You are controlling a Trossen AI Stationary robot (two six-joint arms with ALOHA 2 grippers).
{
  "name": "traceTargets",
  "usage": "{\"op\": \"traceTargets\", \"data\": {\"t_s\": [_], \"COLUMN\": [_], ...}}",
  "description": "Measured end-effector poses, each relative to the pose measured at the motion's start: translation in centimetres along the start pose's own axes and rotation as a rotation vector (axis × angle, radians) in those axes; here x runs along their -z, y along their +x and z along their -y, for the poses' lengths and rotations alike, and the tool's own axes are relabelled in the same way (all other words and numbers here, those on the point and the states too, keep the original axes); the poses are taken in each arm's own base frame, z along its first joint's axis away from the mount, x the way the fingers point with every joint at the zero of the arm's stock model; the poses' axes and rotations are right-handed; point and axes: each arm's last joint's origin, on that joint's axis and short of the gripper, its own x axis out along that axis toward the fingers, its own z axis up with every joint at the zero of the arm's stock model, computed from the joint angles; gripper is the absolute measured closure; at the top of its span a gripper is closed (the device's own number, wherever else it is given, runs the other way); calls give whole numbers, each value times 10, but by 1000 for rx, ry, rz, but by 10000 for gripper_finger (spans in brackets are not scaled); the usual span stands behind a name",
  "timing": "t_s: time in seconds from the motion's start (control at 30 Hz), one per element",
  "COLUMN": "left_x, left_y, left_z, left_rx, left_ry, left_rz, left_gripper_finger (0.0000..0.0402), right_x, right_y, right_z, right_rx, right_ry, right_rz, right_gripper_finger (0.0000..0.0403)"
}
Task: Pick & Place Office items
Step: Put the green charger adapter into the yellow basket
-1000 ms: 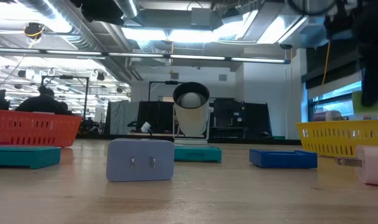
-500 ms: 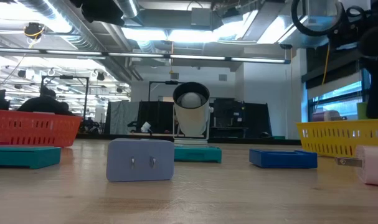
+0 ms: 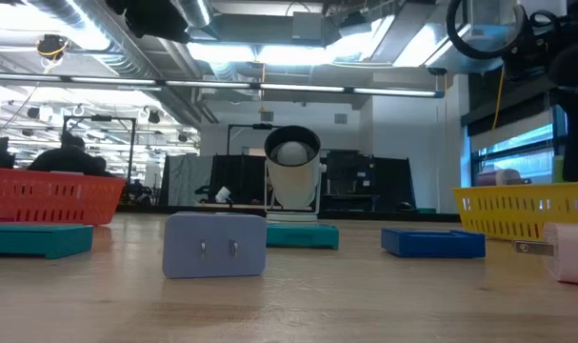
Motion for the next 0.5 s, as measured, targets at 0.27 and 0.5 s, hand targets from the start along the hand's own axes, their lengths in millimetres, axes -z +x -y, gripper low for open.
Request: {"op": "traceTargets", "data": {"t_s": [0.27, 0.5], "left_x": [1, 1], "left_y": [9, 9], "left_z": [3, 4], "left_rx": [-5, 4], "left_ry": [10, 3], "left_rz": [-30, -33], "left_gripper_finger": [211, 214], "right_x": [0, 1], "right_y": [0, -1], "right_z": [2, 14], "right_rx": [17, 139], "right_ry": [-13, -3], "right_rz": [3, -7], "right_gripper_finger": [165, 150]}}
